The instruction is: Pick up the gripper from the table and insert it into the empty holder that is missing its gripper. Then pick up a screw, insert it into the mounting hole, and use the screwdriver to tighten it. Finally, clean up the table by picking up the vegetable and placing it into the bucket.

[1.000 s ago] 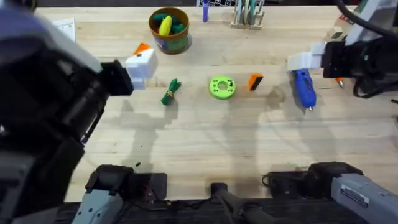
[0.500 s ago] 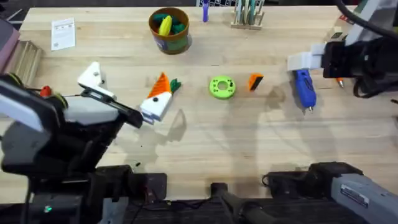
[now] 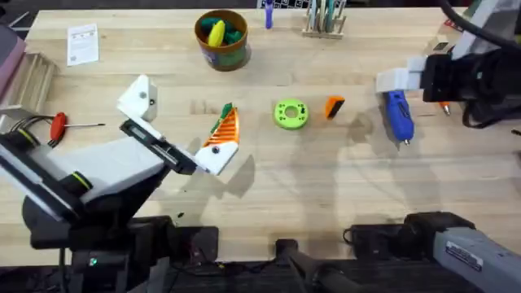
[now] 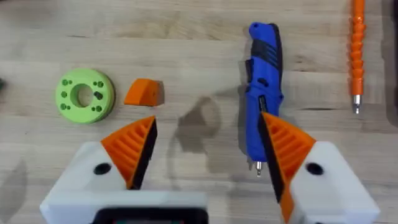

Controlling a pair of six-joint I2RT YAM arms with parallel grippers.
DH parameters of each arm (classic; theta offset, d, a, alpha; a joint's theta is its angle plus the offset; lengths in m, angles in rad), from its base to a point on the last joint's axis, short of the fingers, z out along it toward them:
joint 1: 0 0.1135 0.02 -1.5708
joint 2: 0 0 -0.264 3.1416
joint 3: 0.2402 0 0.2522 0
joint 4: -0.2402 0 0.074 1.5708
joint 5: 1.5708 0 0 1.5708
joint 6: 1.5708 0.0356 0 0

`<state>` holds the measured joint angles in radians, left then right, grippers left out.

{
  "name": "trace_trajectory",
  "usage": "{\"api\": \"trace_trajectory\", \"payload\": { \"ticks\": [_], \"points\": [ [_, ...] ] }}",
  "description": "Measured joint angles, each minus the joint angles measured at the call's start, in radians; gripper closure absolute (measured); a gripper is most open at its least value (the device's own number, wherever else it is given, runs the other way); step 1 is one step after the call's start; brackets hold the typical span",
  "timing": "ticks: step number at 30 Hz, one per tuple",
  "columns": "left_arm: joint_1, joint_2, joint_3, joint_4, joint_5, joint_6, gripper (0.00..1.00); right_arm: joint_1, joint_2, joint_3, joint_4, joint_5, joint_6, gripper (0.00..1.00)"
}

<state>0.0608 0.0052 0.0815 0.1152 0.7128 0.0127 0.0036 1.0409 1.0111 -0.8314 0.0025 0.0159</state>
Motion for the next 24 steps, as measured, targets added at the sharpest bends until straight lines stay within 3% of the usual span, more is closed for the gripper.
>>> {"api": "trace_trajectory", "payload": {
  "ticks": [5, 10, 14, 16, 24],
  "points": [
    [-0.004, 0.0, -0.058, 0.098, 0.075, -0.034, 0.015, 0.0, 0.0, 0.0, 0.0, 0.0, 0.0, 0.026],
    [-0.028, 0.0, -0.071, 0.075, 0.141, -0.074, 0.015, 0.0, 0.0, 0.0, 0.0, 0.0, 0.0, 0.026],
    [-0.029, 0.0, -0.071, -0.034, 0.167, -0.118, 0.015, 0.0, 0.0, 0.0, 0.0, 0.0, 0.0, 0.026],
    [-0.029, 0.0, -0.074, -0.152, 0.211, -0.131, 0.014, 0.0, 0.0, 0.0, 0.0, 0.0, 0.0, 0.026],
    [-0.029, 0.0, -0.071, -0.228, 0.368, -0.05, 0.014, 0.0, 0.0, 0.0, 0.0, 0.0, 0.0, 0.026]
  ]
}}
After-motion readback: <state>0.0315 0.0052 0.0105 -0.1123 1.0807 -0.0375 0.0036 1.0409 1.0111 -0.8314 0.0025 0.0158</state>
